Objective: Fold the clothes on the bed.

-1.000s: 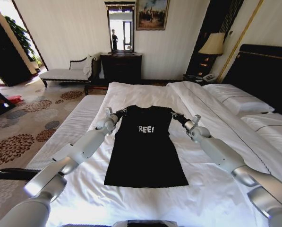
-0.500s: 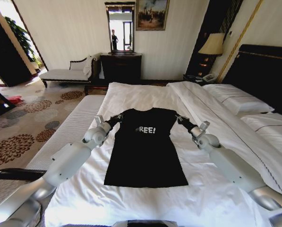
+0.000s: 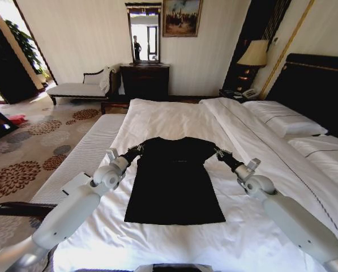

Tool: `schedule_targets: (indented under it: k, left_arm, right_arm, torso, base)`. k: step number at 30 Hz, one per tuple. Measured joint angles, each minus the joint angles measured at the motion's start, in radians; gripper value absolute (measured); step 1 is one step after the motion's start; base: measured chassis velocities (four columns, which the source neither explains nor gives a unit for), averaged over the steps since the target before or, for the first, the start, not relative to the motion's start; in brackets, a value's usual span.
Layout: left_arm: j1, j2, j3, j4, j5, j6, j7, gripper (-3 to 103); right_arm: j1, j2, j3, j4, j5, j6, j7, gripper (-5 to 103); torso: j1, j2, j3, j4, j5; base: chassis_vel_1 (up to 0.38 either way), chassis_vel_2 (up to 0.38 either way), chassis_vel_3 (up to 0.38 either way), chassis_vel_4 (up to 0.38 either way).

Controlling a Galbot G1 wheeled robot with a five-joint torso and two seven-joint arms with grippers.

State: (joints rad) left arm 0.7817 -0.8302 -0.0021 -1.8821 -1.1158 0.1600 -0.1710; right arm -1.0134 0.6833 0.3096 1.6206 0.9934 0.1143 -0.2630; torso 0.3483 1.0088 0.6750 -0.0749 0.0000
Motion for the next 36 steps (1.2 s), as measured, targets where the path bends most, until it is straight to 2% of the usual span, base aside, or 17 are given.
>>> schedule_targets:
  k: [9, 19, 26, 36]
  left_arm:
    - [0.162, -0.015, -0.071, -0.070, 0.060, -0.012, -0.008, 1]
    - [0.289, -0.019, -0.109, -0.130, 0.114, -0.026, -0.015, 1]
    - [0.364, -0.020, -0.142, -0.167, 0.144, -0.035, -0.015, 1]
    - [0.540, -0.005, -0.192, -0.240, 0.210, -0.051, 0.001, 1]
  right_arm:
    - [-0.226, 0.032, 0.158, 0.101, -0.042, 0.014, -0.018, 0]
    - [-0.377, 0.094, 0.229, 0.146, -0.095, 0.033, -0.032, 0]
    - [-0.427, 0.111, 0.266, 0.163, -0.116, 0.046, -0.038, 0]
    - [-0.512, 0.152, 0.301, 0.200, -0.181, 0.067, -0.054, 0]
  torso:
    - [0.000, 0.000, 0.000, -0.0005, 0.0000]
    - [0.000, 0.000, 0.000, -0.0004, 0.0001]
    - [0.000, 0.000, 0.000, -0.0004, 0.0000]
    - [0.000, 0.000, 0.000, -0.0002, 0.0000]
  base:
    - [0.000, 0.000, 0.000, 0.000]
    - [0.000, 0.000, 0.000, 0.000]
    - [0.000, 0.000, 0.000, 0.000]
    - [0.000, 0.000, 0.000, 0.000]
